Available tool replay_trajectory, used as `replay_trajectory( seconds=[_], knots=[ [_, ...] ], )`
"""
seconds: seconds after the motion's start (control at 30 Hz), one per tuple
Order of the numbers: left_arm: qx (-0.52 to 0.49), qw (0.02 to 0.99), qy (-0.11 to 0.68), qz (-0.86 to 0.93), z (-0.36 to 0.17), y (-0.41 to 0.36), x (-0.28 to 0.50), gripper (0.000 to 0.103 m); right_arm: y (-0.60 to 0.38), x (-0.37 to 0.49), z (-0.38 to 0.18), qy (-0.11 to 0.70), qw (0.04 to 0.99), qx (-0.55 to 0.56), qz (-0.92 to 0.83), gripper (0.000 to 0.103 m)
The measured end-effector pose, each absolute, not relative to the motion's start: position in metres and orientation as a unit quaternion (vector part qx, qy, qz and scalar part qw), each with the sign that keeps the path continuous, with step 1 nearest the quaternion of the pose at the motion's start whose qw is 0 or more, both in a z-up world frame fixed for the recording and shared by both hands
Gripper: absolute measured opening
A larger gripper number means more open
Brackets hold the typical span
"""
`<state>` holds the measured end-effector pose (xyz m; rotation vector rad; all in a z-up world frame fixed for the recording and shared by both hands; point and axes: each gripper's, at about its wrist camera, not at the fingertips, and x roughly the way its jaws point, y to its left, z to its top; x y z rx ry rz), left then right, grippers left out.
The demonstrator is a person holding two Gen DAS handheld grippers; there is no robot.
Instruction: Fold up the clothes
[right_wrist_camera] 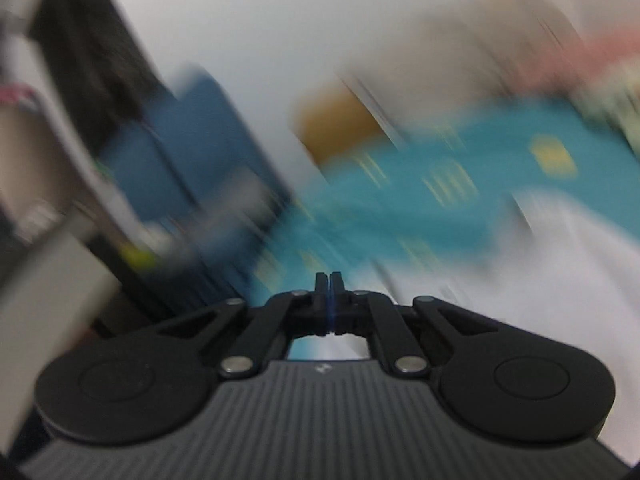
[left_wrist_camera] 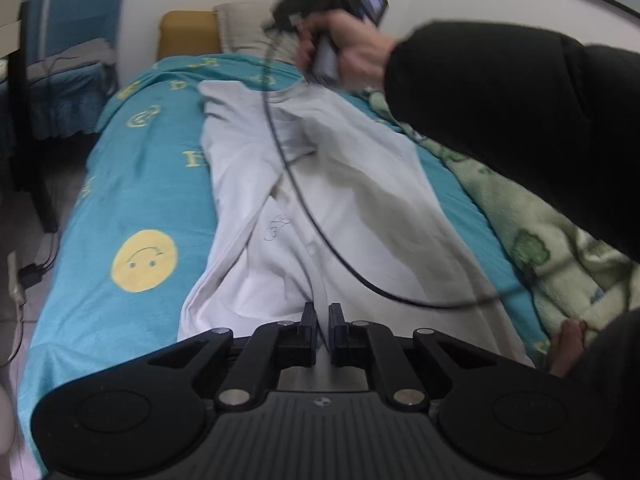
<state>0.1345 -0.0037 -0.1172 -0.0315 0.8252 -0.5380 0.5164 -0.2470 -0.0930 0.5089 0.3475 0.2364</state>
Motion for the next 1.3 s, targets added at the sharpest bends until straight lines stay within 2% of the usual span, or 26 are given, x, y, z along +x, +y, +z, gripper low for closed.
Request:
replay_trajectory(
  seconds=[0.13, 0.27, 0.33, 0.43, 0.5, 0.6, 0.63, 0.67, 0.7, 0.73, 0.77, 0.97, 1.1, 1.3],
  knots=[
    [0.001, 0.873, 0.399, -0.280, -0.122, -0.015, 0.132, 0.006, -0.272, 0.502, -0.084, 0.132, 0.960, 0.237, 0.065, 0.003],
    [-0.012, 0.869, 0.419, -0.262, -0.128, -0.008, 0.139, 0.008, -0.305, 0.496, -0.140, 0.230, 0.935, 0.267, 0.029, 0.006],
    [-0.024, 0.867, 0.432, -0.248, -0.131, -0.001, 0.145, 0.012, -0.312, 0.482, -0.168, 0.265, 0.924, 0.276, 0.031, 0.006],
    [-0.048, 0.863, 0.447, -0.229, -0.135, 0.010, 0.154, 0.026, -0.314, 0.458, -0.192, 0.296, 0.910, 0.286, 0.041, 0.007],
    [-0.067, 0.861, 0.457, -0.213, -0.136, 0.018, 0.161, 0.042, -0.313, 0.442, -0.205, 0.319, 0.900, 0.294, 0.047, 0.008],
    [-0.106, 0.856, 0.466, -0.198, -0.135, 0.034, 0.170, 0.052, -0.303, 0.418, -0.200, 0.351, 0.887, 0.297, 0.043, 0.009],
    [-0.124, 0.855, 0.465, -0.194, -0.135, 0.042, 0.173, 0.054, -0.299, 0.409, -0.196, 0.357, 0.887, 0.289, 0.043, 0.015],
    [-0.145, 0.854, 0.463, -0.186, -0.133, 0.051, 0.176, 0.061, -0.295, 0.397, -0.190, 0.356, 0.890, 0.281, 0.046, 0.022],
    [-0.166, 0.854, 0.462, -0.172, -0.133, 0.060, 0.178, 0.067, -0.292, 0.384, -0.182, 0.350, 0.893, 0.277, 0.051, 0.052],
    [-0.187, 0.853, 0.462, -0.156, -0.133, 0.070, 0.181, 0.069, -0.289, 0.372, -0.173, 0.344, 0.897, 0.272, 0.056, 0.085],
    [-0.207, 0.849, 0.465, -0.141, -0.134, 0.079, 0.183, 0.070, -0.287, 0.357, -0.165, 0.336, 0.900, 0.270, 0.061, 0.093],
    [-0.285, 0.801, 0.523, -0.062, -0.161, 0.113, 0.194, 0.068, -0.285, 0.269, -0.119, 0.332, 0.886, 0.314, 0.074, 0.093],
    [-0.309, 0.786, 0.534, -0.040, -0.169, 0.123, 0.194, 0.066, -0.289, 0.215, -0.107, 0.308, 0.880, 0.351, 0.087, 0.093],
    [-0.280, 0.765, 0.570, -0.109, -0.172, 0.091, 0.188, 0.063, -0.300, 0.210, -0.117, 0.318, 0.873, 0.366, 0.062, 0.093]
  ],
)
